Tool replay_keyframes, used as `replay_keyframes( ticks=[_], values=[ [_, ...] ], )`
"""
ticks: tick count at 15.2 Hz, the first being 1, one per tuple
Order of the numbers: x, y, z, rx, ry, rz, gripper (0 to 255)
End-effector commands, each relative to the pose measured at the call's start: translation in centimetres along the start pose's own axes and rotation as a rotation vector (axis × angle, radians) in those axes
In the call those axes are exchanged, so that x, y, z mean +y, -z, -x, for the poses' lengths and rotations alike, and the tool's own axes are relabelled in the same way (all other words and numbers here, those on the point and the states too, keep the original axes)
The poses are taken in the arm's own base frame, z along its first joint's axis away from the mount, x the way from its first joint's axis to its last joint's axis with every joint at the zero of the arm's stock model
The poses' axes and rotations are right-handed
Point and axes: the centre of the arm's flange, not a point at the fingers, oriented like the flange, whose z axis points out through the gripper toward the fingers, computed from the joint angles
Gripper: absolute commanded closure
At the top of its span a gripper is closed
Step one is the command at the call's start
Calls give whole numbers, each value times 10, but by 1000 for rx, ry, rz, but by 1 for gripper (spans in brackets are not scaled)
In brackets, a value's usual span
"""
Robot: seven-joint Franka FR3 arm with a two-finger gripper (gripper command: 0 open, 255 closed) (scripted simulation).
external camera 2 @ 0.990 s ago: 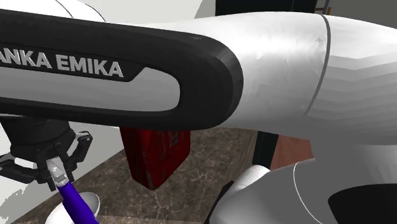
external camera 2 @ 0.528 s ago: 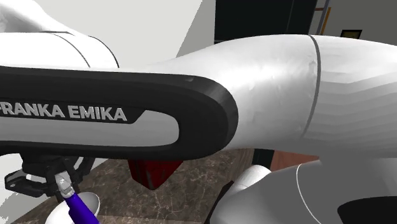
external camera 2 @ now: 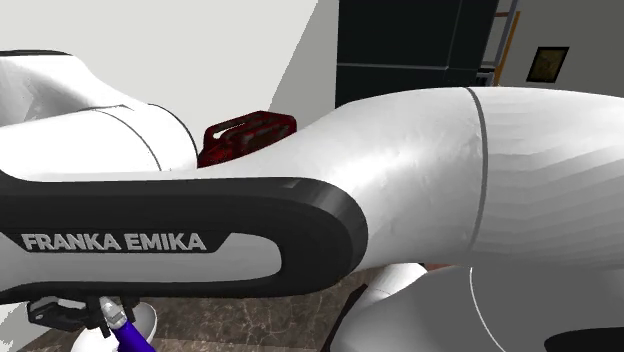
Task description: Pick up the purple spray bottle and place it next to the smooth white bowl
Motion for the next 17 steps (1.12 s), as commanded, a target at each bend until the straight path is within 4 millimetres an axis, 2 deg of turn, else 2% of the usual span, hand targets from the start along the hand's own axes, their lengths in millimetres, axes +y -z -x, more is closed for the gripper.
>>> replay_keyframes(
  ticks=[1,10,17],
  values=[
    [1,-12,0,0,0,0,255],
    [5,-63,5,0,0,0,255],
    [5,-63,5,0,0,0,255]
  ],
)
